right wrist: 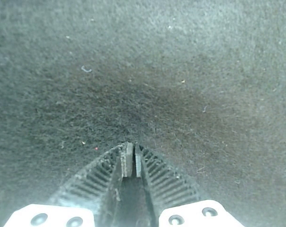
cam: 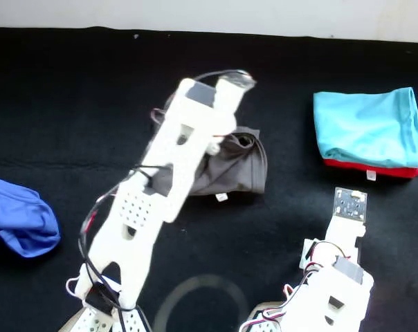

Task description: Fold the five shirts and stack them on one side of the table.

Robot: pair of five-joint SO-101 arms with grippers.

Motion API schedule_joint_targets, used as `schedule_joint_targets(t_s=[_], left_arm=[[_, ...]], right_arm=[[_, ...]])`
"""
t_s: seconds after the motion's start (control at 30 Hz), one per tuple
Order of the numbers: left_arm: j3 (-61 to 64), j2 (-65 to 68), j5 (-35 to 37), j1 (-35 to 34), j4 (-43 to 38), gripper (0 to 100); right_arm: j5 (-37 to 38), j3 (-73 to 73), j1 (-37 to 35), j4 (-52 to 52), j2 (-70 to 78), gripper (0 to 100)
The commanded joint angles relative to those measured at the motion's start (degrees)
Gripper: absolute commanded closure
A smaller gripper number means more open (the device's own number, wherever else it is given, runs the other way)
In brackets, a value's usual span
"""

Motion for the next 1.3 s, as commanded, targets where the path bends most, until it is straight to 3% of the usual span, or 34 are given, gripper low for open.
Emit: schedule_joint_targets(t_s=[0.0,0.2,0.43,0.57,0.73,0.93,1.27], left_arm=[[-5.1,-5.0,3.1,5.9,2.4,99],[-5.8,-4.7,3.3,14.2,8.4,99],[-5.9,-15.1,3.1,14.5,8.4,99],[-5.9,-18.8,2.7,8.5,8.4,99],[-6.3,-11.8,-2.8,-2.2,8.1,99],[-6.4,-1.2,-3.2,-5.7,3.0,99],[-6.5,1.1,-2.9,0.9,-13.0,99]], right_arm=[[-0.6,1.7,0.1,-1.3,0.0,99.2],[-0.6,1.7,0.1,-1.3,0.0,99.2],[-0.6,1.7,0.1,-1.3,0.0,99.2],[-0.6,1.7,0.1,-1.3,0.0,99.2],[-0.6,1.7,0.1,-1.3,0.0,99.2],[-0.6,1.7,0.1,-1.3,0.0,99.2],[-0.6,1.7,0.1,-1.3,0.0,99.2]])
